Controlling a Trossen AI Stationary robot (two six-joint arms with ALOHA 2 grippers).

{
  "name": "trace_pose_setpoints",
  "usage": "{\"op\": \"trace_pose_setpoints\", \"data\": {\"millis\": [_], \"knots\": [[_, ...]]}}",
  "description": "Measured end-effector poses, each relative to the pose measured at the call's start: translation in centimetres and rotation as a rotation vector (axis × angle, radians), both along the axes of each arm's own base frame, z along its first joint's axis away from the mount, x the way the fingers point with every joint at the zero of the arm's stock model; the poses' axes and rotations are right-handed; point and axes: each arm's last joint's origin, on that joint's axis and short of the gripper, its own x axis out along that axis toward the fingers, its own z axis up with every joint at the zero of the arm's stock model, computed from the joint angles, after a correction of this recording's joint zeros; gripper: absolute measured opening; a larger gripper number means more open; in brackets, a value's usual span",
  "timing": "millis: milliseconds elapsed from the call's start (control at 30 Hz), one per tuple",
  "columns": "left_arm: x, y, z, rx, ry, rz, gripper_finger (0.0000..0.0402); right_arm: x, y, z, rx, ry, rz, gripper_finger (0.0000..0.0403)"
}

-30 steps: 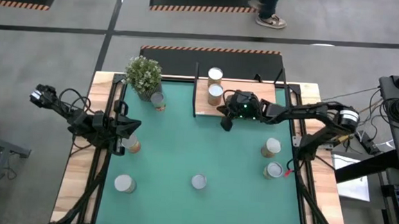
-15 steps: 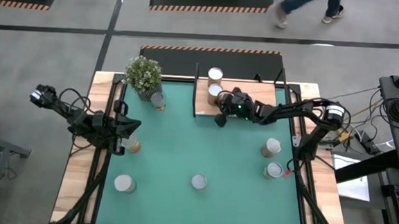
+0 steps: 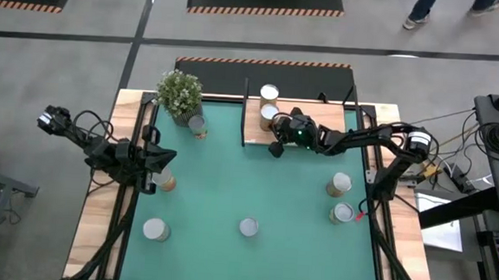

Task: Pick and place cans onto a shelf
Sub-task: Put the orange can on the shelf

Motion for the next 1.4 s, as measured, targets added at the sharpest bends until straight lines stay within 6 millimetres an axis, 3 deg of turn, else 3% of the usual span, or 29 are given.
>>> {"op": "trace_pose_setpoints", "data": {"millis": [433,600,767,900,1000,1100,1267,1400], "knots": [[0.0,0.0,0.0,0.0,0.0,0.0,0.0,0.0,0.1,0.2,-0.028,0.01,0.019,0.0013],[0.0,0.0,0.0,-0.003,0.001,-0.001,0.0,0.4,2.9,1.7,-0.035,-0.019,0.102,0.0013],[0.5,-0.1,-0.4,-0.056,0.041,0.032,0.0,0.3,7.4,4.1,-0.069,-0.063,0.242,0.0013],[1.2,-0.3,-0.9,-0.14,0.069,0.07,0.0,-0.7,10.8,5.7,-0.154,-0.094,0.322,0.0013],[2.1,-1.0,0.0,-0.176,0.061,0.014,0.0,-1.9,12.6,7.1,-0.22,-0.125,0.365,0.0013],[3.9,-2.2,0.7,-0.149,0.09,-0.059,0.0,-3.2,13.7,8.5,-0.267,-0.172,0.412,0.0013],[7.3,-3.9,2.8,-0.267,0.22,0.022,0.0,-5.1,14.4,10.9,-0.345,-0.244,0.448,0.0013],[8.5,-4.4,4.0,-0.461,0.589,0.1,0.0,-6.7,14.6,11.9,-0.358,-0.242,0.468,0.0013]]}}
